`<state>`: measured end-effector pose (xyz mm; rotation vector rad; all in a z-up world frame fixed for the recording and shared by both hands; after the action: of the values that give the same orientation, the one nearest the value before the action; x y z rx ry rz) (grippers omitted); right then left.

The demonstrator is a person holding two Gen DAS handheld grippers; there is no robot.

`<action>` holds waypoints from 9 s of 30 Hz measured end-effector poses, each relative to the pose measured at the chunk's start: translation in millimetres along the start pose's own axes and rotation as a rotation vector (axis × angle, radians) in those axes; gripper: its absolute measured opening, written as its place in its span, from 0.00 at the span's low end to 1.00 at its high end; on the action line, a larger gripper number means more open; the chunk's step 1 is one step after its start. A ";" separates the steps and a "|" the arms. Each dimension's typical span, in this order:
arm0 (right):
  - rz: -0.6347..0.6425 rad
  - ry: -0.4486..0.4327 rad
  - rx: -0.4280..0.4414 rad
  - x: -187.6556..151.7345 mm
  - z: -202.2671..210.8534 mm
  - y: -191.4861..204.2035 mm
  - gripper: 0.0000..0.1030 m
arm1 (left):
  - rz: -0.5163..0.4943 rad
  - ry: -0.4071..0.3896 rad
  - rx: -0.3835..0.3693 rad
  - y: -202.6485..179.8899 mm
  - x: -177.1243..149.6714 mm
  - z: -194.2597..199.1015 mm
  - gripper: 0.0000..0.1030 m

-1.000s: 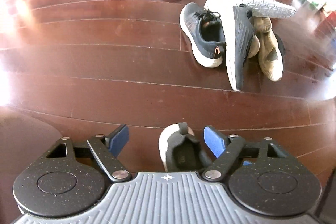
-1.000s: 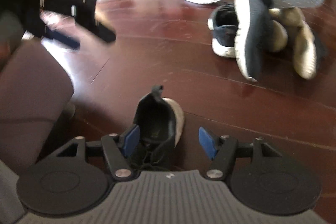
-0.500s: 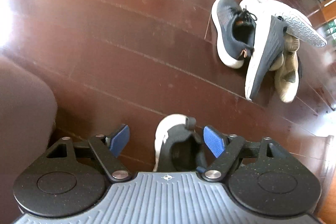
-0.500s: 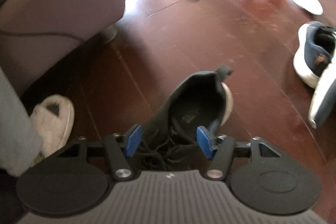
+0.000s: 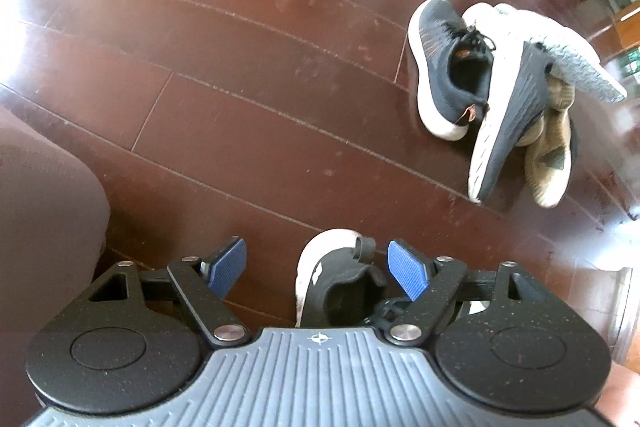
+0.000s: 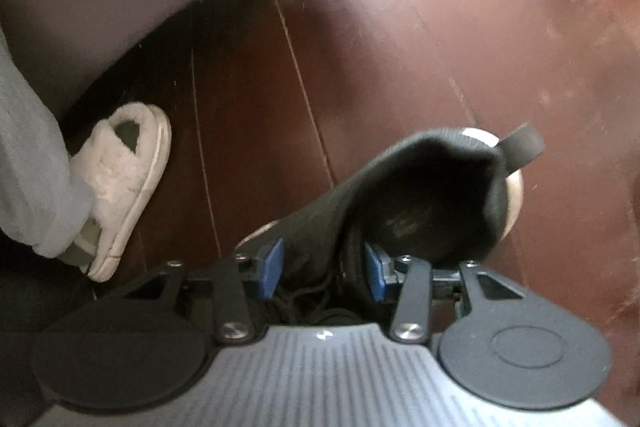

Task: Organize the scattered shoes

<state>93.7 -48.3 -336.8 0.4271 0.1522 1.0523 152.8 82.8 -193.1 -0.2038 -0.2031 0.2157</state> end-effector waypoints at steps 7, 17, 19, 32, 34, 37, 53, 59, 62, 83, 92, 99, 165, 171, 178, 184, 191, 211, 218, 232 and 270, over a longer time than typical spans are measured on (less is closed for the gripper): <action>0.012 -0.036 -0.064 -12.1 0.8 24.0 0.38 | 0.029 -0.019 -0.007 3.5 3.9 4.2 0.81; 0.030 -0.099 -0.168 -31.1 4.1 60.9 0.32 | 0.059 -0.056 -0.018 7.4 9.1 14.7 0.81; 0.040 -0.111 -0.184 -25.2 12.7 54.3 0.32 | 0.067 -0.059 -0.020 8.9 9.9 16.0 0.81; -0.011 -0.235 -0.236 44.2 45.1 -8.3 0.25 | 0.109 -0.072 -0.042 16.4 16.1 19.4 0.81; 0.014 -0.224 -0.252 52.5 42.8 -13.9 0.25 | 0.113 -0.071 -0.041 17.0 16.4 18.5 0.81; 0.051 -0.207 -0.275 65.1 39.5 -22.3 0.25 | 0.116 -0.071 -0.038 17.3 16.7 17.6 0.81; -0.051 -0.276 -0.277 53.9 49.2 -30.6 0.33 | 0.110 -0.070 -0.015 17.1 16.5 13.3 0.81; -0.084 -0.348 -0.304 53.4 71.5 -33.5 0.33 | 0.113 -0.073 -0.007 18.1 17.2 12.5 0.81; -0.118 -0.387 -0.323 51.1 74.9 -28.0 0.33 | 0.110 -0.076 0.000 18.1 17.5 12.0 0.81; -0.617 -0.720 -0.594 -73.9 211.1 32.7 0.45 | -0.202 -0.192 0.021 -66.2 -34.6 47.7 0.81; -0.713 -1.003 -0.705 -152.4 320.8 109.1 0.69 | -0.204 -0.318 0.022 -117.0 -61.2 115.6 0.81; -0.845 -1.239 -0.749 -225.0 379.3 136.1 1.00 | -0.275 -0.402 0.067 -169.6 -40.9 138.2 0.81; -0.939 -1.310 -0.895 -298.3 380.9 19.9 1.00 | -0.280 -0.018 -0.181 -243.6 32.1 -101.7 0.21; -0.987 -1.380 -0.869 -319.4 391.6 37.5 1.00 | -0.300 0.090 -0.258 -266.2 -20.1 -110.0 0.21; -1.022 -1.368 -0.823 -333.0 396.6 64.8 1.00 | -0.311 0.218 -0.313 -295.7 -75.9 -139.8 0.22; -1.068 -1.338 -0.840 -345.1 392.6 73.9 1.00 | -0.346 0.288 -0.339 -319.2 -112.8 -168.0 0.23; -1.149 -1.289 -0.831 -365.9 372.2 68.3 1.00 | -0.472 0.220 -0.294 -348.2 -143.0 -183.5 0.24; -1.139 -0.994 -0.731 -365.9 312.8 12.8 0.80 | -0.486 0.001 -0.229 -300.1 -87.0 -140.5 0.49; -1.000 -0.793 -0.649 -342.9 265.9 -15.9 0.60 | -0.448 -0.094 -0.137 -250.4 -42.1 -93.7 0.57; -0.866 -0.560 -0.514 -291.8 167.1 -81.7 0.60 | -0.467 -0.221 0.023 -184.8 24.8 2.2 0.75; -0.671 -0.277 -0.643 -239.9 108.1 -118.0 0.20 | -0.305 -0.182 -0.035 -143.2 82.1 -4.2 0.76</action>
<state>105.3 -334.8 -306.5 -0.0761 -0.2762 0.3323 259.6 -36.0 -151.0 -0.1857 -0.4147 -0.0736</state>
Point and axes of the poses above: each gripper's, at about its wrist camera, not at the fingertips, and z roughly against the way its jaws point, y to its left, x to its top, the point moved 1 cm from there along -z, roughly the way its jaws point, and after that the axes turned 4 degrees about -z, right-handed, at the moved point
